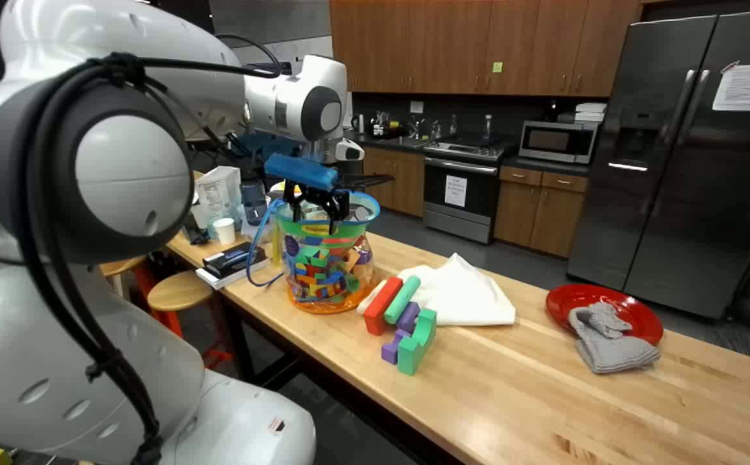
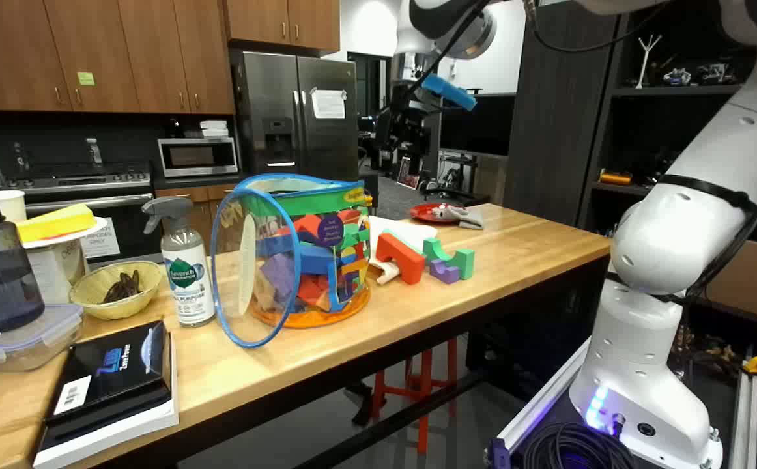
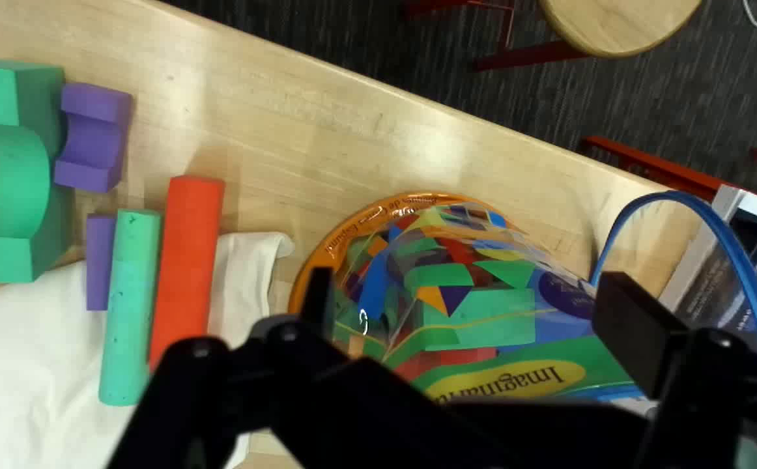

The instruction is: Remove one orange block from the toy bag

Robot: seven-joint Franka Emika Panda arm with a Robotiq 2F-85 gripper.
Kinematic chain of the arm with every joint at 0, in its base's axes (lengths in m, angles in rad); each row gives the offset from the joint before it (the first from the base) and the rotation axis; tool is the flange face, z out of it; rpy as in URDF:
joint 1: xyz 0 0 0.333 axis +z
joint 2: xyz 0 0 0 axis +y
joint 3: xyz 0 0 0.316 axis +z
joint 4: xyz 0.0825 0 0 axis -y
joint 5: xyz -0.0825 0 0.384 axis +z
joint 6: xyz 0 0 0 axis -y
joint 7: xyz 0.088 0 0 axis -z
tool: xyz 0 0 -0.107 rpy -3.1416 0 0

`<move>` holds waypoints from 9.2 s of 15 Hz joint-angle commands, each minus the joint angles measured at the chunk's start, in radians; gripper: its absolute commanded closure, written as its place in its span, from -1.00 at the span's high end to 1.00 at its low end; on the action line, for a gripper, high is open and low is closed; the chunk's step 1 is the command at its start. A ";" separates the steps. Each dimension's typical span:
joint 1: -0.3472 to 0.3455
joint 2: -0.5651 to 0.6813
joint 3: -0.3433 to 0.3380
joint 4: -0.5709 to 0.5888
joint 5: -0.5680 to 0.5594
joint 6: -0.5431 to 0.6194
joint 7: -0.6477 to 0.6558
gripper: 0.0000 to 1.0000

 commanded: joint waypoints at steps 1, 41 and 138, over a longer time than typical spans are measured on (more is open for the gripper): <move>-0.013 0.000 0.010 0.002 0.004 -0.002 -0.004 1.00; -0.036 0.354 0.048 0.599 -0.254 0.036 -0.127 1.00; 0.091 0.527 0.139 0.191 -0.521 0.433 -0.049 1.00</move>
